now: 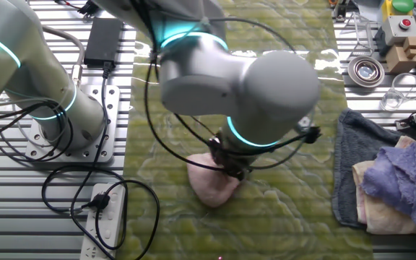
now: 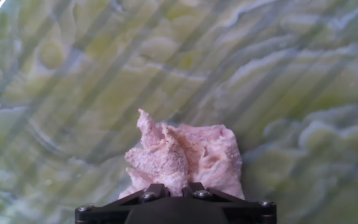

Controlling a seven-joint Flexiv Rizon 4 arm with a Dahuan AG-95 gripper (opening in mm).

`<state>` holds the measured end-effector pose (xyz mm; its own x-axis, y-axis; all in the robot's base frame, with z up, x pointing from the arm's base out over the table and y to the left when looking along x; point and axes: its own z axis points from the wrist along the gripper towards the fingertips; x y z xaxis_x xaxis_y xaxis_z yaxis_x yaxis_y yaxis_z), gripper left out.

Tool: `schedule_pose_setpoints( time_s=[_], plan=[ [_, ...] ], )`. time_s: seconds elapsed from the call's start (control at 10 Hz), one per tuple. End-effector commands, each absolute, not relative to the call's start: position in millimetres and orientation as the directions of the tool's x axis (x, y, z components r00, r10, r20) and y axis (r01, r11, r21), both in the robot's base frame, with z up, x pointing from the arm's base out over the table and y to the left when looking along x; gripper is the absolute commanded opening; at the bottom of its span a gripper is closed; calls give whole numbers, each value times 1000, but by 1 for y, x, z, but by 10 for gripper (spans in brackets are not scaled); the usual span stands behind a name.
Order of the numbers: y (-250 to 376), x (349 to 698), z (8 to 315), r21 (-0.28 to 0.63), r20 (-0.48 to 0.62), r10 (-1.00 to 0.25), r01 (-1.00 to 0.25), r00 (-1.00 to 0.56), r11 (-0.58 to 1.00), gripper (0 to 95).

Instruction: Clean the table with a cloth

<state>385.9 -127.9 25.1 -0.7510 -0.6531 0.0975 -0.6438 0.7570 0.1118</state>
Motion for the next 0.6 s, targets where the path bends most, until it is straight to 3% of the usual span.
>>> schedule_pose_setpoints(
  time_s=[0.1,0.6],
  plan=[
    [-120,368,22,129,84,-614,-603,-785,787,0],
    [-108,345,17,160,68,-559,-544,-827,824,0]
  ],
)
